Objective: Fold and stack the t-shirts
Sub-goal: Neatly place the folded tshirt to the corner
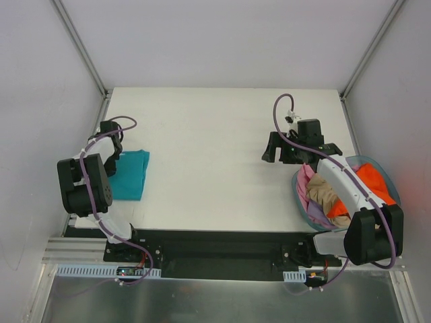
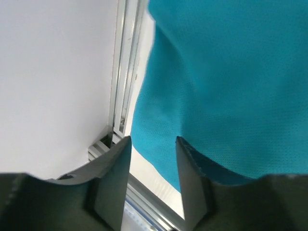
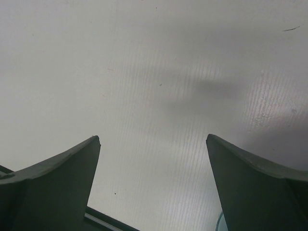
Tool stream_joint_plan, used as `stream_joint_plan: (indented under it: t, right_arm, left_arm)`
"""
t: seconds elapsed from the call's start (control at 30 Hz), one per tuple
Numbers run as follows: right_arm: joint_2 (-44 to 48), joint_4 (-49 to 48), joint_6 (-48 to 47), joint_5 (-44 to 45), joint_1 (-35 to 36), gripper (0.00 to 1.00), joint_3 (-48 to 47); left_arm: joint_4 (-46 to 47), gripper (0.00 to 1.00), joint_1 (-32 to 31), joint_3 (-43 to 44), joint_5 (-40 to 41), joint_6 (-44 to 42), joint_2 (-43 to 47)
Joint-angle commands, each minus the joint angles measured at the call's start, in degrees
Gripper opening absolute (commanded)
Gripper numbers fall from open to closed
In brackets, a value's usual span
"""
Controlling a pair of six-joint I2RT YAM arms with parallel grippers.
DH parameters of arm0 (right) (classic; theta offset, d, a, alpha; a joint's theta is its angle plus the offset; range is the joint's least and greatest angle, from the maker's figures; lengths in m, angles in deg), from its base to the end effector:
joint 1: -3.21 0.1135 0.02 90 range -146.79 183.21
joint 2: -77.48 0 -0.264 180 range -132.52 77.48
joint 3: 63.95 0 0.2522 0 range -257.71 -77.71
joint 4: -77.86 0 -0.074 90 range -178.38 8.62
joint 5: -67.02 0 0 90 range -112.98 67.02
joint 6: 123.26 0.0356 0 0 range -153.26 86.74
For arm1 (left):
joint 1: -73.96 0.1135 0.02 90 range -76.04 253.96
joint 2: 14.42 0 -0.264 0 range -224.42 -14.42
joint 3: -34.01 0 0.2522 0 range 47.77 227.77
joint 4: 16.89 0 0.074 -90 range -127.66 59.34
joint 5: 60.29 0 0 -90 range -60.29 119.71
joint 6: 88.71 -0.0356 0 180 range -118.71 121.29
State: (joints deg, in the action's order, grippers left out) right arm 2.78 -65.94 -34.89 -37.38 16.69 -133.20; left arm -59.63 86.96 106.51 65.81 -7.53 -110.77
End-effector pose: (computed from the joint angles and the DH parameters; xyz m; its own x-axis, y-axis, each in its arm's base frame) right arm 0.2726 0.0745 0.2721 -0.6344 -0.1804 -0.7516 -0.4247 0.8938 0.1440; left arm 0.3078 0.0926 0.1796 -0.9464 -0.0914 -0.3097 -0.2679 0.7576 0.5952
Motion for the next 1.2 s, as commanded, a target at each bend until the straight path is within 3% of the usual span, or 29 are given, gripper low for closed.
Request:
stream_joint_plan:
  t: [0.0,0.07,0.2,0.37,0.4,0.53,0.67,0.87,1.17]
  right_arm:
    - [3.0,0.6,-0.9,0.0,-0.5,0.97,0.1]
    - [3.9,0.7,-1.1,0.4,-0.6,0.97,0.2]
    - [6.6,0.3,-0.5,2.3,-0.7,0.97,0.3]
    - [10.0,-3.8,0.7,1.9,-1.2,0.97,3.4]
    - [10.4,-4.2,1.3,2.0,-1.2,0.97,3.9]
    - [13.2,-8.5,1.5,0.3,-1.2,0.97,8.2]
    - [14.3,-11.1,3.3,2.8,-1.2,0.97,10.5]
    - [12.7,-11.3,4.1,6.9,-1.2,0.97,11.4]
    - [15.4,-13.6,3.1,7.8,-1.1,0.97,12.3]
  left_arm:
    - [-1.5,0.74,2.5,4.6,2.2,1.9,-1.2]
    - [-3.5,0.99,2.6,6.8,4.5,3.2,-0.8]
    - [-10.9,0.99,1.2,14.9,0.9,11.6,5.7]
    - [-11.6,0.99,-5.3,16.5,-18.7,24.3,19.5]
    - [-10.2,0.99,-7.6,15.4,-18.6,28.0,21.0]
    - [-4.0,0.99,-28.5,9.2,-9.4,34.5,24.8]
    - [7.7,0.99,-37.2,-3.2,-11.7,37.4,27.5]
    - [26.5,0.99,-38.1,-20.1,-17.5,37.8,34.3]
    - [28.8,0.99,-38.0,-25.9,-13.0,35.6,43.1]
